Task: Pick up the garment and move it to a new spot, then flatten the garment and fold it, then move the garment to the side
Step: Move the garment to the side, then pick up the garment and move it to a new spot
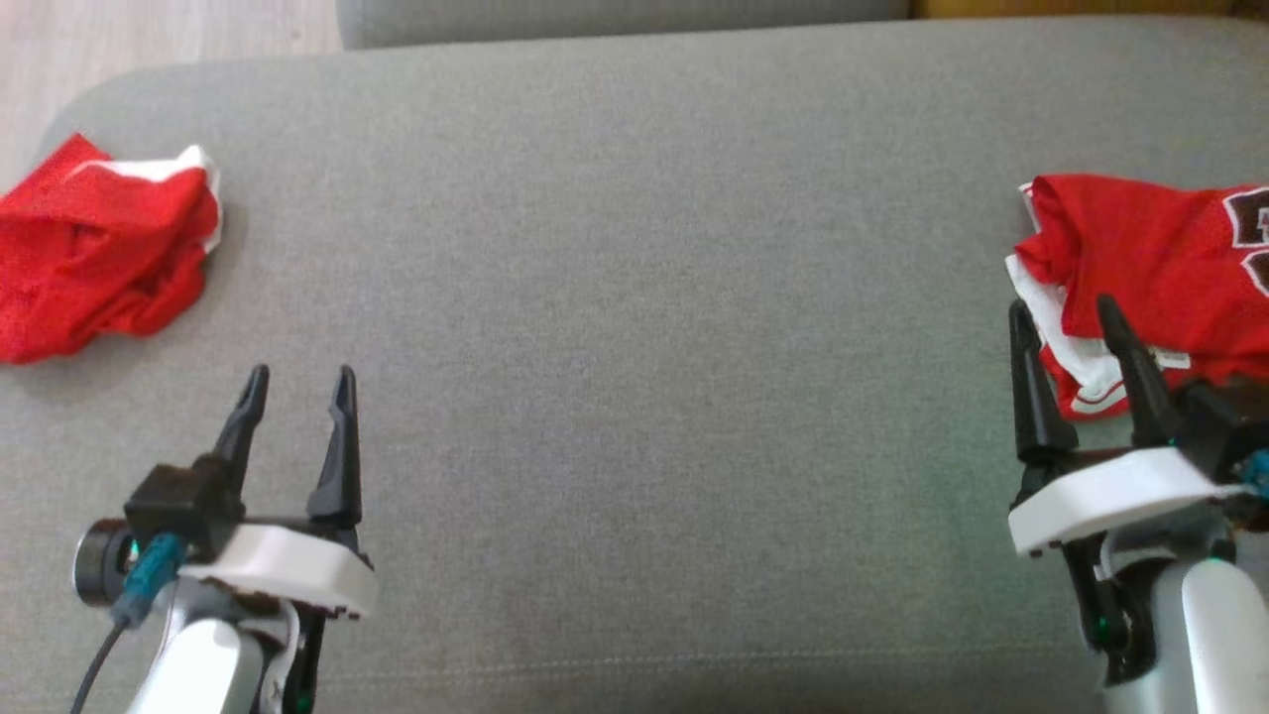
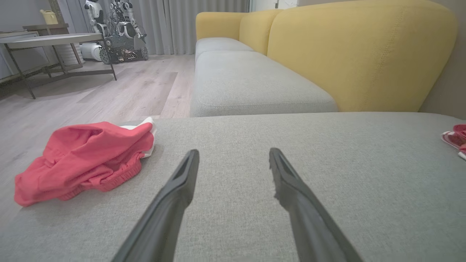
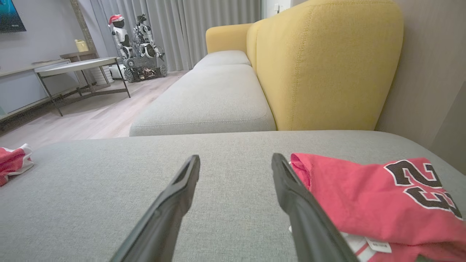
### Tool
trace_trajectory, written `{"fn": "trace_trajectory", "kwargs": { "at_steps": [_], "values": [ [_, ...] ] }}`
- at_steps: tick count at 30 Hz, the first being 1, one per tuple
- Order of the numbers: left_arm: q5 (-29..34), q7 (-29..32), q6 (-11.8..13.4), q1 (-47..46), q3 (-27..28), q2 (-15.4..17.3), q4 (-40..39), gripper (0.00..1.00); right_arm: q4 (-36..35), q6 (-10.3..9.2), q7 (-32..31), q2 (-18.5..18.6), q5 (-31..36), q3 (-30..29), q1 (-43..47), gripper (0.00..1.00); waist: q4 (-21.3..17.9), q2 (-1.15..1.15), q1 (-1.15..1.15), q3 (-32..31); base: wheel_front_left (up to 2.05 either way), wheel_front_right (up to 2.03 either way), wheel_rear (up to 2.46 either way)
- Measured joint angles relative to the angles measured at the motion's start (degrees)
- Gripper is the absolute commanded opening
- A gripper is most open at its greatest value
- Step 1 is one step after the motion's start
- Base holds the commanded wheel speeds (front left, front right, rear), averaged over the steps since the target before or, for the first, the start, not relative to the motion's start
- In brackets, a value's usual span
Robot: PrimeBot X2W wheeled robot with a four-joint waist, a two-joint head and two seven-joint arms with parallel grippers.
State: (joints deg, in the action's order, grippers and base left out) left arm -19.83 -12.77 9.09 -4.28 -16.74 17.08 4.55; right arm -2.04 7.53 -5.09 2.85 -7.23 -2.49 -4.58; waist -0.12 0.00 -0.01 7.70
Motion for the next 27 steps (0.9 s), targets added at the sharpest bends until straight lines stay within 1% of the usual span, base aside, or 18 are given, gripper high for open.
{"fn": "trace_trajectory", "kwargs": {
  "at_steps": [16, 20, 27],
  "values": [
    [-0.53, 1.66, 1.58, 6.26, -1.14, 0.67, -1.04, 1.00, -2.89, 0.00, -1.02, -0.19, -0.81, 0.46, 6.76, 1.00, 0.30, 0.00, 0.00, -6.69, 0.00, 0.00, 0.00],
    [-0.53, 2.10, 2.04, 6.75, -1.36, 0.71, -1.47, 1.00, -3.46, 0.00, -1.49, -0.21, -0.73, 0.49, 7.21, 1.00, 0.56, 0.00, 0.00, -7.61, 0.00, 0.00, 0.00],
    [-0.54, 2.10, 2.10, 6.75, -1.67, 0.85, -2.03, 1.00, -3.83, 0.00, -2.00, -0.22, -0.73, 0.41, 7.61, 1.00, 0.75, 0.00, 0.00, -7.78, 0.00, 0.00, 0.00]
  ]
}}
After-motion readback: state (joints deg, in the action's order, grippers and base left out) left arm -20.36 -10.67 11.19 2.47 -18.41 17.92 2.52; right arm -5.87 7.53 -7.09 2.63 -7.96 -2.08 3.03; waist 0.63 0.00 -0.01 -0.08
